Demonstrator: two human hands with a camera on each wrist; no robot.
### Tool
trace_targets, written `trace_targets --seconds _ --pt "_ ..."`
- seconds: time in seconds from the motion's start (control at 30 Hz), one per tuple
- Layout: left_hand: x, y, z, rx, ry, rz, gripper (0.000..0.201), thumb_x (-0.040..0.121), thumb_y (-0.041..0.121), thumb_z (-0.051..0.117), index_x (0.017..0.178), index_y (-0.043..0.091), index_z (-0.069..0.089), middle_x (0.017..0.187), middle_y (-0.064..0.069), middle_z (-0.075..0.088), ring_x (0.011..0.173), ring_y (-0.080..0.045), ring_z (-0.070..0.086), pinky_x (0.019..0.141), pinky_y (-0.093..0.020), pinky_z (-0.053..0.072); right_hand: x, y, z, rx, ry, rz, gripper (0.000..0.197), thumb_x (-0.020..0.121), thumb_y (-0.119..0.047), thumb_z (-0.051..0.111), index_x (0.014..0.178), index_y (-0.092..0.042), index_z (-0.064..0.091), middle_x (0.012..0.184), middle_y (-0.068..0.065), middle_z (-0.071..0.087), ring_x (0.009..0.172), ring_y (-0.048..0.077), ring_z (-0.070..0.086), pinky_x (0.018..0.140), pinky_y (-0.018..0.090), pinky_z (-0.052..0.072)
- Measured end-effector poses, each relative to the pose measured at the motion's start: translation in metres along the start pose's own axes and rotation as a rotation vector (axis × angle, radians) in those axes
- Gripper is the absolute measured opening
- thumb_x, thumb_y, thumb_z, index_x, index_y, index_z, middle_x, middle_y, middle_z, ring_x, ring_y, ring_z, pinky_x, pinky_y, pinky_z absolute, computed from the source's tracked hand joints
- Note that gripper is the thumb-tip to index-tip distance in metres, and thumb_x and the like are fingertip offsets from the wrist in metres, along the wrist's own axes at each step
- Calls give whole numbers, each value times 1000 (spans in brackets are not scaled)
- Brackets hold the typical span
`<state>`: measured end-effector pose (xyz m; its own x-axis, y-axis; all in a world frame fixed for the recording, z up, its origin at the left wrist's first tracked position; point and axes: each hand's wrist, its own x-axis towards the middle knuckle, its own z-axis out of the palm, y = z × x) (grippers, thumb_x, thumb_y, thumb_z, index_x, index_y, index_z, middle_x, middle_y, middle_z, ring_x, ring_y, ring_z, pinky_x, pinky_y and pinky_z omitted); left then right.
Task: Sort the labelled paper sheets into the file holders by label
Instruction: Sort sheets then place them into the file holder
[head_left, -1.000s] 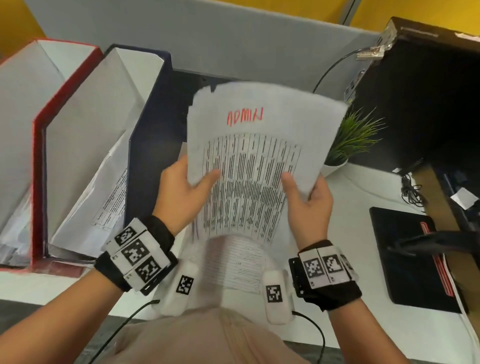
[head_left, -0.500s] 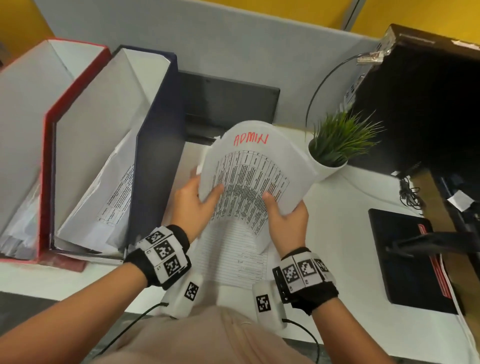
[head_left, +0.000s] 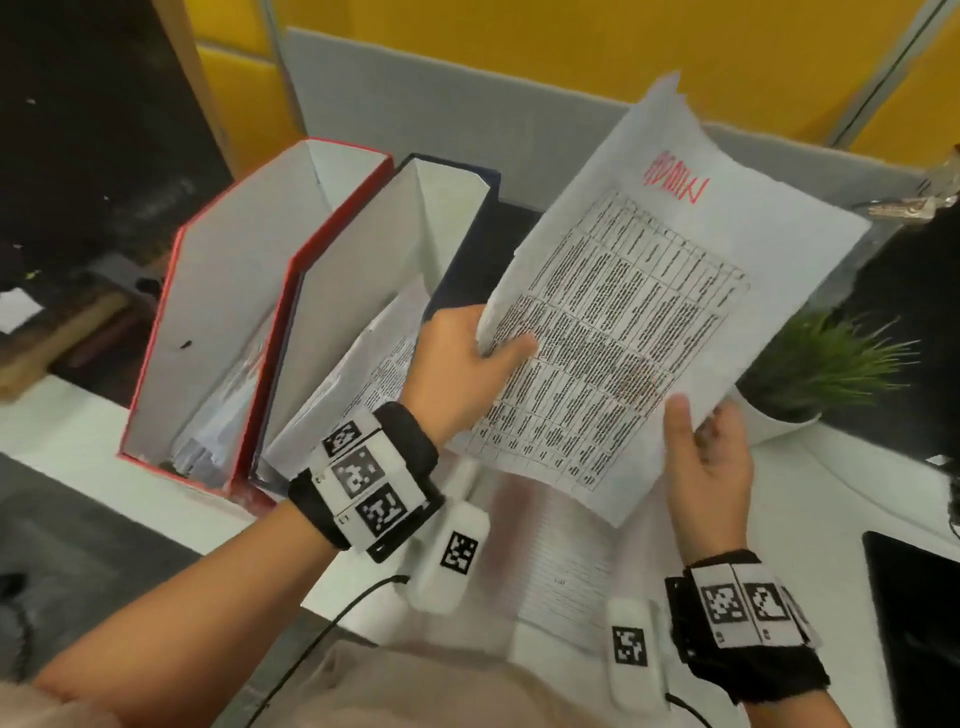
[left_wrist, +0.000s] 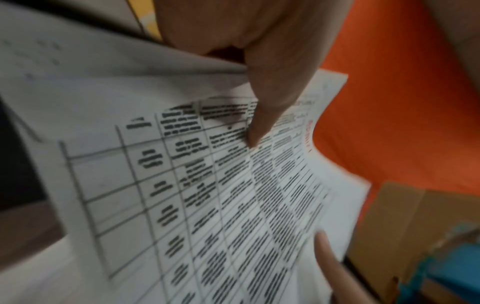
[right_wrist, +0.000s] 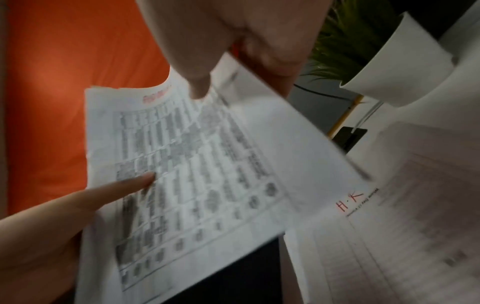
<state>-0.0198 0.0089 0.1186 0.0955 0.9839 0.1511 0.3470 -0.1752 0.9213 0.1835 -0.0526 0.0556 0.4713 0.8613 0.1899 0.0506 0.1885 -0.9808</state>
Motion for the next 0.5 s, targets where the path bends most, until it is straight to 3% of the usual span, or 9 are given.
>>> trace_targets --seconds 0.07,0.13,0.17,0.23,0.3,0.33,0.43,0.5 --pt "5 14 -27 9 6 -1 31 85 19 67 65 0 52 51 -2 43 37 -3 34 39 -13 30 1 7 -3 -6 -44 56 23 81 -53 53 99 -39 57 88 -10 70 79 6 65 64 19 54" --pt "8 23 -57 29 12 -27 29 84 21 67 74 -3 56 56 -5 51 39 -6 41 40 -16 36 -1 22 -7 -84 -84 112 23 79 -58 52 95 -42 57 89 0 69 78 14 65 59 18 54" --pt "9 25 -72 55 31 -45 25 83 25 68 76 3 59 56 2 57 41 -3 47 42 -15 40 -3 32 -9 -133 -101 143 22 79 -56 53 95 -42 56 92 3 68 79 17 65 60 17 54" --pt "13 23 -103 99 59 -129 21 79 34 70 89 16 65 72 11 69 60 2 63 56 -18 51 -7 56 -16 -234 -112 208 21 80 -47 58 98 -38 55 97 10 66 83 20 63 67 21 53" --pt "18 17 -132 111 56 -232 39 75 40 72 108 21 64 97 6 71 88 -10 68 80 -34 55 -12 77 -24 -337 -82 274 27 80 -30 68 104 -28 55 98 17 65 85 24 61 76 26 49" --pt "20 12 -145 126 62 -274 46 73 42 73 113 22 62 104 4 70 96 -15 66 85 -37 52 -15 86 -28 -381 -67 308 33 78 -23 72 107 -23 56 98 18 64 87 27 60 79 29 46" --pt "19 -1 -171 254 116 -389 53 69 47 74 116 29 59 106 9 68 99 -13 63 83 -30 47 -22 100 -39 -606 -50 365 48 71 -18 79 113 -11 57 100 17 60 93 30 57 82 32 44" --pt "19 -10 -177 334 120 -463 57 67 47 75 116 24 59 106 4 67 98 -18 62 91 -39 46 -25 105 -45 -749 -51 382 55 68 -20 82 116 -5 58 109 21 62 100 34 58 92 41 43"
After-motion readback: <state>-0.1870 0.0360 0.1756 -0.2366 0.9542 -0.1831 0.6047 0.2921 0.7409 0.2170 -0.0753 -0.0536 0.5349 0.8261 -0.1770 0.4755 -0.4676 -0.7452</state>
